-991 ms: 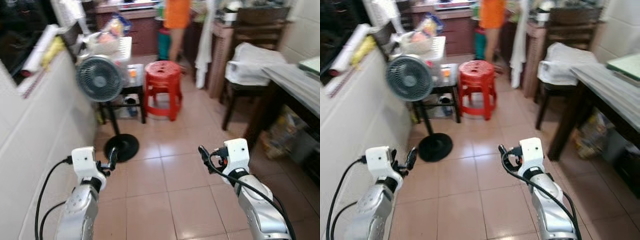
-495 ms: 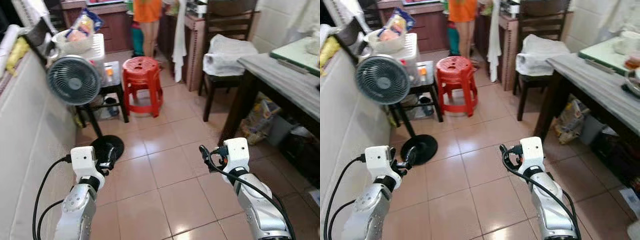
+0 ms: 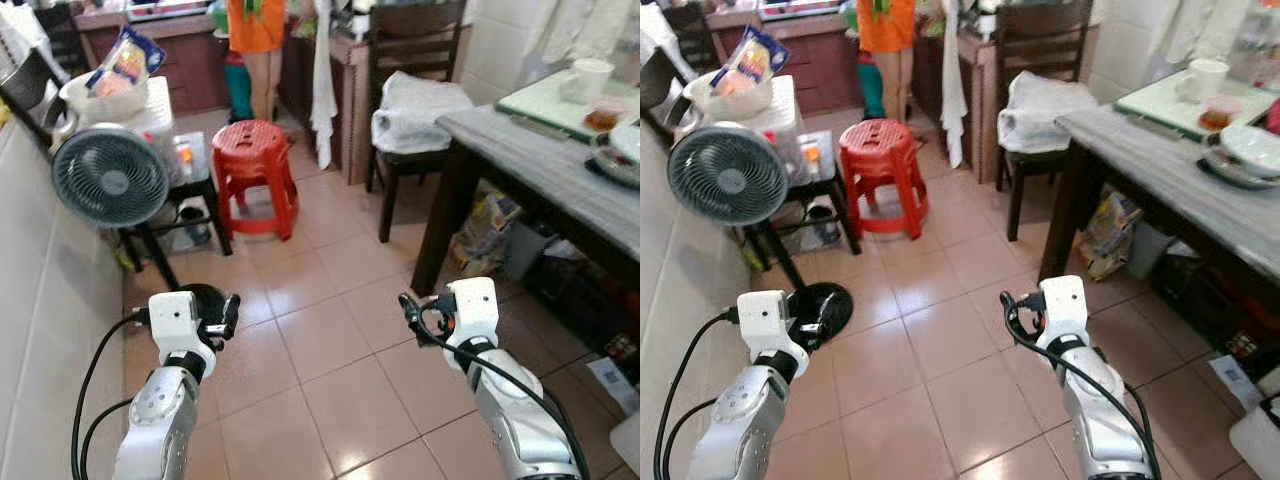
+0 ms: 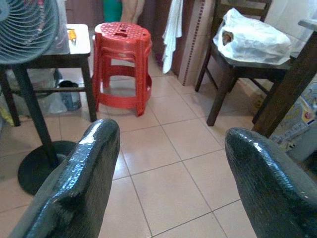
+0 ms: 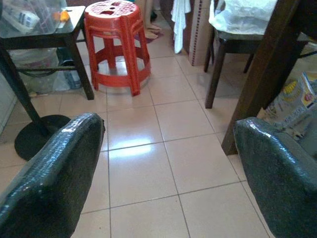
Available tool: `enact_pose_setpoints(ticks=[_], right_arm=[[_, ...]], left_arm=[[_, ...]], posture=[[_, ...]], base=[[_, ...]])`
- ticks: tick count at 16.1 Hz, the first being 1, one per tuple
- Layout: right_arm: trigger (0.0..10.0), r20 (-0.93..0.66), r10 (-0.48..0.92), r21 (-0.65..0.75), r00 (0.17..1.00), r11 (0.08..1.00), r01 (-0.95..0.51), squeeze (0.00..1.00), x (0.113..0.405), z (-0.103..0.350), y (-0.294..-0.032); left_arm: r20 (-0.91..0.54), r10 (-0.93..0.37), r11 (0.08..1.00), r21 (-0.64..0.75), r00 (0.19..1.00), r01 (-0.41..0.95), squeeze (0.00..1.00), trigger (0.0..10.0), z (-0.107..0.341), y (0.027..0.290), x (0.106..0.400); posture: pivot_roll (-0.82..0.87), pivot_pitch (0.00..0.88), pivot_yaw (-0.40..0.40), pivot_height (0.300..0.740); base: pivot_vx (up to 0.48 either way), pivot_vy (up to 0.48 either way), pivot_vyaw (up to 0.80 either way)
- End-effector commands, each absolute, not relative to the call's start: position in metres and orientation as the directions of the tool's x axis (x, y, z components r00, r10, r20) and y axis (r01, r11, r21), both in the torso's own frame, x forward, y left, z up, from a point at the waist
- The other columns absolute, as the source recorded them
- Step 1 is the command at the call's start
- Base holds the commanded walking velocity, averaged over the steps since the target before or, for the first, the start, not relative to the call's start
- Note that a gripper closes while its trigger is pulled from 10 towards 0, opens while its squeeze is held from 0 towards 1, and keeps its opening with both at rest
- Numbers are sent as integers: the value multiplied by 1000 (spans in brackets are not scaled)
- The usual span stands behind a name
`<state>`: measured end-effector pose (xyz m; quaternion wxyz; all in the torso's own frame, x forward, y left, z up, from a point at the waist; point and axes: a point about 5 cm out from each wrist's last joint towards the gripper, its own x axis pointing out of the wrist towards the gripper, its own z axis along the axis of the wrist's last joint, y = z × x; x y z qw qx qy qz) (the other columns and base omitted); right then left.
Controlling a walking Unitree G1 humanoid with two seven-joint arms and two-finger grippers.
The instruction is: Setting the table
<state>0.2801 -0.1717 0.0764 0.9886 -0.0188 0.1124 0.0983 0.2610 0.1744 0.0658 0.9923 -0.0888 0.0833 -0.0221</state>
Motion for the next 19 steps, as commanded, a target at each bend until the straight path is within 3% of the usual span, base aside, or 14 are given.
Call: enact_pose_setpoints(ticks=[1,19], right_arm=[[10000,-223,182,-9,958,982,-189,0,282,78,-172],[10000,-232,187,-8,955,981,-194,0,287,78,-172]], left_arm=[[-161,-55,986,-165,985,28,0,10000,66,176,262],[-172,-43,988,-154,984,17,0,10000,61,174,262]], posture=[[-80,0,73,740],[-81,0,62,740]], base=[[0,0,-781],[0,0,-779]])
